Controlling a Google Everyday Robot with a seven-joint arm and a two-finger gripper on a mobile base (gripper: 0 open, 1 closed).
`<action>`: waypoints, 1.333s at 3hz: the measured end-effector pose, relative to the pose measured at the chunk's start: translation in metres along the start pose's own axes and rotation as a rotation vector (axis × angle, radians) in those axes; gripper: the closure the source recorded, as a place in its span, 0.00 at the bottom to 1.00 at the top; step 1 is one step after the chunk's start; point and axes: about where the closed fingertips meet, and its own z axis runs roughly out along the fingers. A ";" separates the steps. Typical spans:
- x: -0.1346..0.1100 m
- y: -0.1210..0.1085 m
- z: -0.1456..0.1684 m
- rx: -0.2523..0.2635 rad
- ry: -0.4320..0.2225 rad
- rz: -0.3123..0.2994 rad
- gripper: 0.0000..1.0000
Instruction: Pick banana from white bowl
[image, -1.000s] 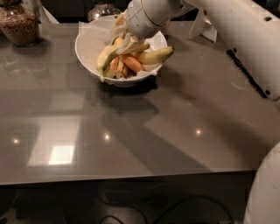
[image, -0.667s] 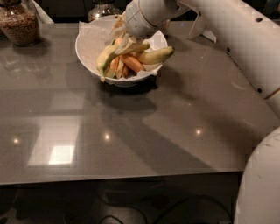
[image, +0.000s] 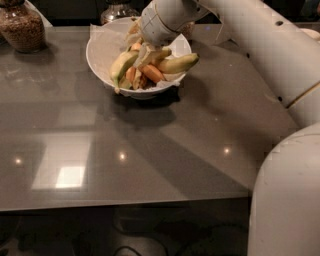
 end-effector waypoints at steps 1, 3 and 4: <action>0.003 0.000 0.009 -0.017 -0.004 0.002 0.50; 0.005 0.000 0.018 -0.027 -0.011 0.006 0.62; 0.004 0.000 0.019 -0.027 -0.012 0.007 0.81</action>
Offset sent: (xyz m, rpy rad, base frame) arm 0.0143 0.0073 -0.0152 -0.0092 0.0314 0.0086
